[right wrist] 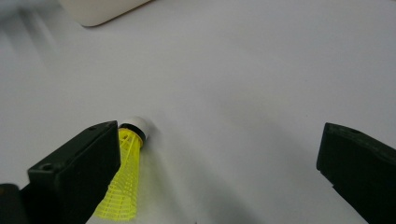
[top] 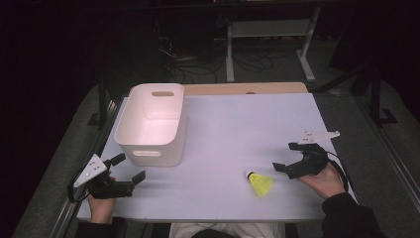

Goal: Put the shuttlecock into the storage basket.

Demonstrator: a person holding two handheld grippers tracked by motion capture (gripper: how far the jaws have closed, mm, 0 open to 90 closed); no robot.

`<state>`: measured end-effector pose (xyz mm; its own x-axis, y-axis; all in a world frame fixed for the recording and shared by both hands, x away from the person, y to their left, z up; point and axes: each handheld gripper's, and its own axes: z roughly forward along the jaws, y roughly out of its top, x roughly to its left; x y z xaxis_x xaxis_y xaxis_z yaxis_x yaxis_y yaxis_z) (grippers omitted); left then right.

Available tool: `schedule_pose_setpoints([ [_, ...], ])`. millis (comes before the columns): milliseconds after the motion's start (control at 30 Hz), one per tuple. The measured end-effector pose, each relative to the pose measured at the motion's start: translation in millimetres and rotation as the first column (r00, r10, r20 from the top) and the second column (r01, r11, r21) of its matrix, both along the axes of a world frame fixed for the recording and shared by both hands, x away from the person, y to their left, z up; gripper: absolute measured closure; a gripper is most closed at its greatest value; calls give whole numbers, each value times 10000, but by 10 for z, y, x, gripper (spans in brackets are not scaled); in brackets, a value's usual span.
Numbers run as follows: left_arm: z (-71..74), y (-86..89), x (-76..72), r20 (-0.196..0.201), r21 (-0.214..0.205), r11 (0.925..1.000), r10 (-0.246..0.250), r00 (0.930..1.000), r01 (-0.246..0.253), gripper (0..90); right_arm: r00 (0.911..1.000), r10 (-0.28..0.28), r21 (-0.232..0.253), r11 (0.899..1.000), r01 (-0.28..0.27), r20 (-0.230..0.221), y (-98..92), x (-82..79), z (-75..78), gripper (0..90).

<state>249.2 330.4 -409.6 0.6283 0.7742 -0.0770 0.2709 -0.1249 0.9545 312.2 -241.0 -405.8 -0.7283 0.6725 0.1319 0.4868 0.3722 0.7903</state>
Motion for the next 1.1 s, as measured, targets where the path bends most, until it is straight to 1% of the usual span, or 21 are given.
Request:
schedule_pose_setpoints([
  [133, 0, 0, -1, -1, 2, 10000, -8, 10000, 8, 0, 9999, 115, -84, 9999, -116, -92, 28, 1, -8, 0],
  [167, 0, 0, -1, 0, 1, 10000, -8, 10000, 8, 0, 9996, 222, -126, 9997, -224, -145, 36, 3, -13, 19],
  [333, 0, 0, -2, -1, 4, 10000, -16, 10000, 16, 0, 9988, 420, -149, 9990, -423, -241, 45, 4, -13, 53],
  [367, 0, 0, -2, -4, 6, 10000, -16, 10000, 16, 0, 9982, 524, -148, 9985, -528, -300, 46, 5, -13, 83],
  [400, 0, 0, -2, -4, 6, 10000, -16, 10000, 16, 0, 9982, 524, -148, 9985, -528, -300, 46, 5, -13, 83],
  [433, 0, 0, -2, -2, 6, 10000, -15, 10000, 15, 0, 9973, 637, -131, 9978, -643, -371, 44, 7, -15, 125],
  [467, 0, 0, -3, -1, 2, 10000, -17, 10000, 17, 0, 9973, 637, -131, 9978, -643, -371, 44, 7, -15, 125],
  [567, 0, 0, -2, -2, 9, 10000, -14, 10000, 14, 0, 9962, 775, -159, 9968, -782, -397, 43, 5, -10, 163],
  [633, 0, 0, -4, 2, -5, 10000, -19, 10000, 19, 0, 9956, 851, -187, 9961, -859, -391, 45, 0, -6, 202],
  [700, 0, 0, -4, 6, -1, 10000, -16, 10000, 16, 0, 9948, 921, -217, 9954, -931, -424, 48, -3, -10, 268],
  [767, 0, 0, -4, 5, -3, 10000, -21, 10000, 21, 0, 9946, 945, -229, 9952, -955, -422, 47, -2, -12, 282],
  [800, 0, 0, -4, 6, 1, 10000, -19, 10000, 19, 0, 9945, 961, -266, 9949, -972, -420, 48, 0, -14, 319],
  [833, 0, 0, -4, 7, 2, 10000, -19, 10000, 19, 0, 9948, 930, -345, 9949, -945, -416, 50, 1, -19, 379],
  [967, 0, 0, -5, 7, -11, 10000, -16, 10000, 16, 0, 9946, 926, -519, 9941, -950, -473, 53, 8, -34, 492],
  [1100, 0, 0, -5, 11, 1, 10000, -6, 10000, 6, 0, 9932, 977, -670, 9925, -1019, -632, 59, 8, -50, 576],
])
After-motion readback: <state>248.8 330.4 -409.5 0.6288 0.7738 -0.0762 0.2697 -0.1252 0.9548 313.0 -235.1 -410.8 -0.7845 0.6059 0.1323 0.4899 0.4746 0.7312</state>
